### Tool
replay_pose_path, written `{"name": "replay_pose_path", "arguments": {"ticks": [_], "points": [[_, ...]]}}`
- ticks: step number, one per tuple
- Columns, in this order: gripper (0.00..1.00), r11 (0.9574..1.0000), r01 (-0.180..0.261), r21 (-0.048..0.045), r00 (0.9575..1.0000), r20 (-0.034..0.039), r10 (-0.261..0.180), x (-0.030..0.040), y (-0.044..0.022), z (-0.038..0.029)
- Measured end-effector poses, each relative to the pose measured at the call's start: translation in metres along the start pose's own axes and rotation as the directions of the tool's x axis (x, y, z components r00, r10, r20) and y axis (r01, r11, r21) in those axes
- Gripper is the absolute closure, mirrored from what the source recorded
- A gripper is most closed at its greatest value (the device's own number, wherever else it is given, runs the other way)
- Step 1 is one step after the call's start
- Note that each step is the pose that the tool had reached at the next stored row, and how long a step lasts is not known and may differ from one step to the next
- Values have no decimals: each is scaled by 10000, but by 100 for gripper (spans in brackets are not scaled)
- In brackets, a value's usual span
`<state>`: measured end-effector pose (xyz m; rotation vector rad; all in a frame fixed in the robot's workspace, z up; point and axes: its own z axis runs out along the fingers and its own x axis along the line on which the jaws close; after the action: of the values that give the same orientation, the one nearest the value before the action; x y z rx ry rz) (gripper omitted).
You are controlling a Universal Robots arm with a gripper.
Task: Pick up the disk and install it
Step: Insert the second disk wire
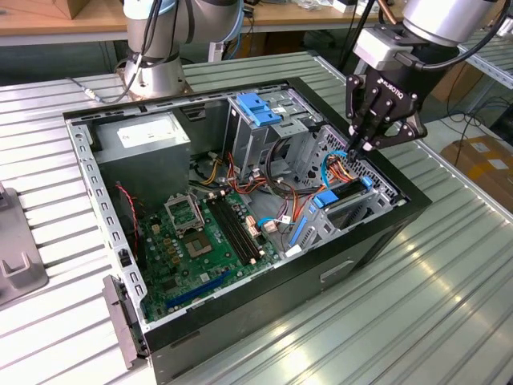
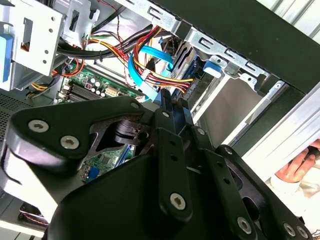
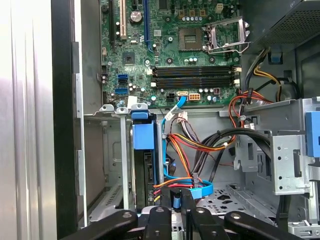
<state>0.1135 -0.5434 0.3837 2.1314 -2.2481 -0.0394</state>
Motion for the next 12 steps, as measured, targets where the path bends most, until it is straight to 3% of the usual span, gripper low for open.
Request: {"name": "replay_pose_path", "arguments": {"ticks": [2, 4, 7, 9, 12], "points": [[76, 10000, 1, 0, 10000, 0, -1, -1, 0, 0], [64, 10000, 1, 0, 10000, -1, -1, -1, 0, 0], [64, 10000, 0, 0, 10000, -8, 0, -2, 0, 6], [64, 10000, -2, 4, 10000, -76, 2, -2, -1, 17], [64, 10000, -3, 5, 10000, -98, 3, -1, -1, 18]]}}
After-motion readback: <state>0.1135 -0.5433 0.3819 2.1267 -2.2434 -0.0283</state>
